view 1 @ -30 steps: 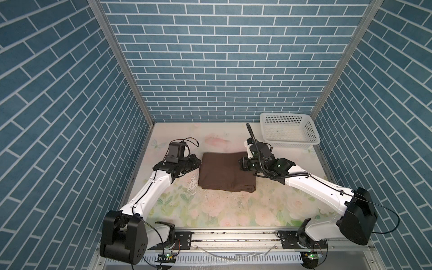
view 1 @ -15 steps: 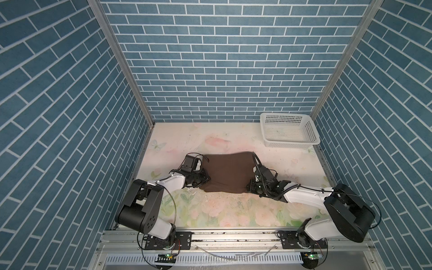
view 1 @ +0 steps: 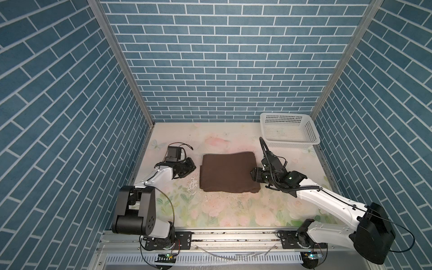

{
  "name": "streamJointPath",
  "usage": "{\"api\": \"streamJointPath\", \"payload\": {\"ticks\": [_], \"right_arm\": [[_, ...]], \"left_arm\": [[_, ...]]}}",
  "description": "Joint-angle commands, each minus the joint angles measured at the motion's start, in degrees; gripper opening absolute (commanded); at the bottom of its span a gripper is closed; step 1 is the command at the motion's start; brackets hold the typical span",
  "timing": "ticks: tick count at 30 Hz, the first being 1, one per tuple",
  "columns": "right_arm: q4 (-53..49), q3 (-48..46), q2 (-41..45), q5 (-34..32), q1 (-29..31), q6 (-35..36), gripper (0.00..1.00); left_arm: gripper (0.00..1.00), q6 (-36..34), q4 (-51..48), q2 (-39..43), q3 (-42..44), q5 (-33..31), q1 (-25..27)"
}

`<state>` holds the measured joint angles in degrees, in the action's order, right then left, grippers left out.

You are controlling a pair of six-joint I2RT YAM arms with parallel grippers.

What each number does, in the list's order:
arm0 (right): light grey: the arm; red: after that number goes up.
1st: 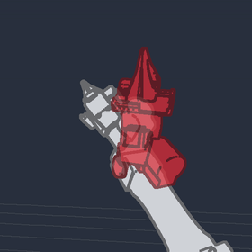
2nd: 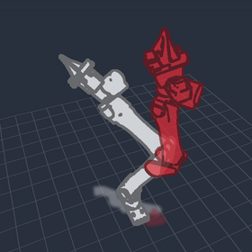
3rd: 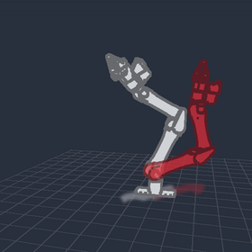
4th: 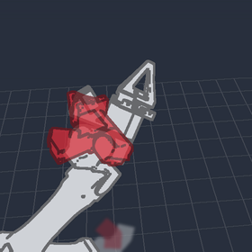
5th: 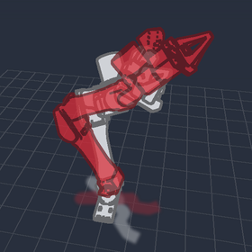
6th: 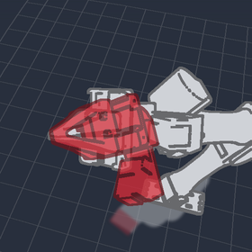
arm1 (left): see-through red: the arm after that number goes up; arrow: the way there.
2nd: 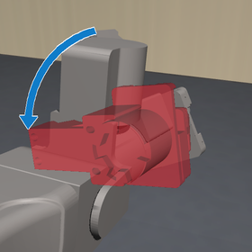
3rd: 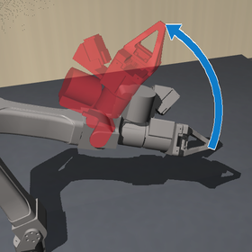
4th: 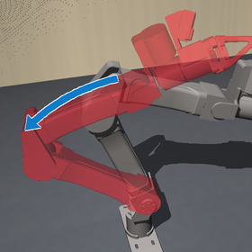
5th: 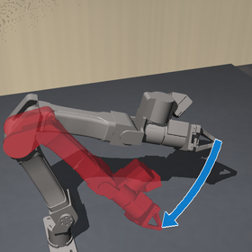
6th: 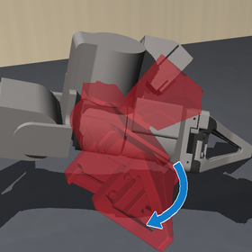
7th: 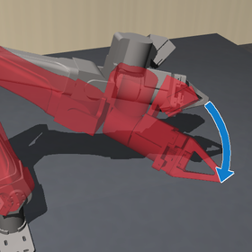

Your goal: Fold and stack the trousers

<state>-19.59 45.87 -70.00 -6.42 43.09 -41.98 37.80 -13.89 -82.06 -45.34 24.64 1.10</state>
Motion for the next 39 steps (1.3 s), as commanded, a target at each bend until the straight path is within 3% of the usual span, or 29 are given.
{"api": "streamJointPath", "payload": {"ticks": [1,10,14,17,24,26,29,32,39], "right_arm": [[-7.48,0.69,-5.7,-2.05,-0.16,1.99,0.65],[1.25,1.65,-17.2,1.33,-0.2,-0.57,0.64],[5.69,8.48,-26.71,6.32,0.12,-0.48,0.54],[5.38,18.48,-34.57,7.62,1.81,0.4,0.49],[3.52,51.84,-55.03,12.65,7.08,-0.15,0.5],[3.66,57.3,-58.0,13.21,7.17,-1.17,0.52],[2.97,58.71,-56.39,10.7,6.99,0.49,0.55],[2.67,54.44,-50.65,7.25,6.42,3.34,0.56],[8.98,33.1,-32.71,2.24,3.08,4.22,0.56]], "left_arm": [[0.15,-3.96,-8.08,3.52,-2.57,-1.57,-2.71],[0.25,-6.3,-13.16,12.73,-2.58,-2.59,-2.69],[0.28,-5.77,-14.3,15.74,-2.06,-3.17,-2.69],[0.28,-6.81,-16.27,16.58,-3.36,-3.96,-2.86],[0.28,-7.15,-18.74,15.92,-5.45,-4.33,-5.32],[0.3,-6.58,-18.25,15.71,-5.27,-4.17,-5.39],[0.34,-5.77,-15.83,14.69,-3.28,-4.87,-5.34],[0.35,-4.24,-12.34,10.79,-0.83,-7.46,-5.32],[0.34,3.05,5.27,-2.78,2.04,-4.65,-5.32]]}}
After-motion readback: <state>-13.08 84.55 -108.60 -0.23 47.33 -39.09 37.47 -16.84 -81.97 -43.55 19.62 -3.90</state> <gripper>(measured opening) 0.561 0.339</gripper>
